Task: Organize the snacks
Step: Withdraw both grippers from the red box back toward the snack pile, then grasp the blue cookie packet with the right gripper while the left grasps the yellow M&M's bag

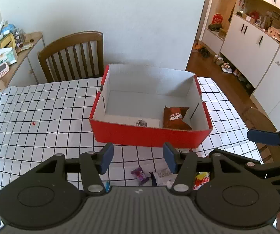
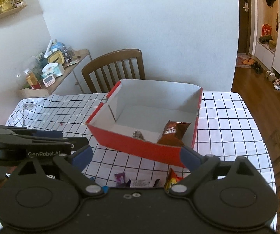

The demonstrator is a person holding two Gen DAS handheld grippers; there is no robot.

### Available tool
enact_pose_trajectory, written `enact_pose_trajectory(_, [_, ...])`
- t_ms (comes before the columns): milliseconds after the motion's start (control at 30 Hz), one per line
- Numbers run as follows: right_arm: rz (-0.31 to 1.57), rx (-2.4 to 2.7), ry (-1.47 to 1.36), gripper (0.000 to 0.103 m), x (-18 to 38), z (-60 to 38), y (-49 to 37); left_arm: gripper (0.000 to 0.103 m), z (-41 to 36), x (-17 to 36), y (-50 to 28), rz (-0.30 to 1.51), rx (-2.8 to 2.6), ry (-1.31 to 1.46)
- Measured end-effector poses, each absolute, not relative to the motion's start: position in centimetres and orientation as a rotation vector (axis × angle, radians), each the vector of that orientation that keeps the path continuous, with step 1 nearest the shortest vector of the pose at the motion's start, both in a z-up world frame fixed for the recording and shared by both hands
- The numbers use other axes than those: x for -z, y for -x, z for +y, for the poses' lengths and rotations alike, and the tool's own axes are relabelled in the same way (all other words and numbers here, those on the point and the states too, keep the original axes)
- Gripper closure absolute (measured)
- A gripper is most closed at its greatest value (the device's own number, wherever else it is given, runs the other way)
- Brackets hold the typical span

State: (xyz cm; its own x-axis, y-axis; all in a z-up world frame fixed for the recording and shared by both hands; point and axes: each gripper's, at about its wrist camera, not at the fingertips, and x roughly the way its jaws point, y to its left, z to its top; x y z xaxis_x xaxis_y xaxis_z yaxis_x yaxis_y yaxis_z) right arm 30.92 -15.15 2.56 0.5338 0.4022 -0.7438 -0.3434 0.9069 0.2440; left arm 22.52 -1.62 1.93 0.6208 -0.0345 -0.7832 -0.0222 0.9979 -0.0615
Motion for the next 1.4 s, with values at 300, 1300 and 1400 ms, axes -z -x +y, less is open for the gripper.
enact_pose_trajectory(300, [0.873, -0.474, -0.096, 0.004, -3.2, -15.6, -27.5, 0.036, -1.1, -2.1, -18.6, 0.86, 0.014, 0.072])
enact_pose_trajectory(1300, [0.947, -0.437, -0.061, 0.001, 4.9, -16.2, -18.7, 0.018, 1.4, 6.9, -11.2, 0.967, -0.084, 0.213])
enact_pose_trajectory(1400, [0.968, -0.426, -0.046, 0.001, 6.5, -16.7, -18.7, 0.018, 1.3, 8.4, -11.6, 0.998, -0.104, 0.203])
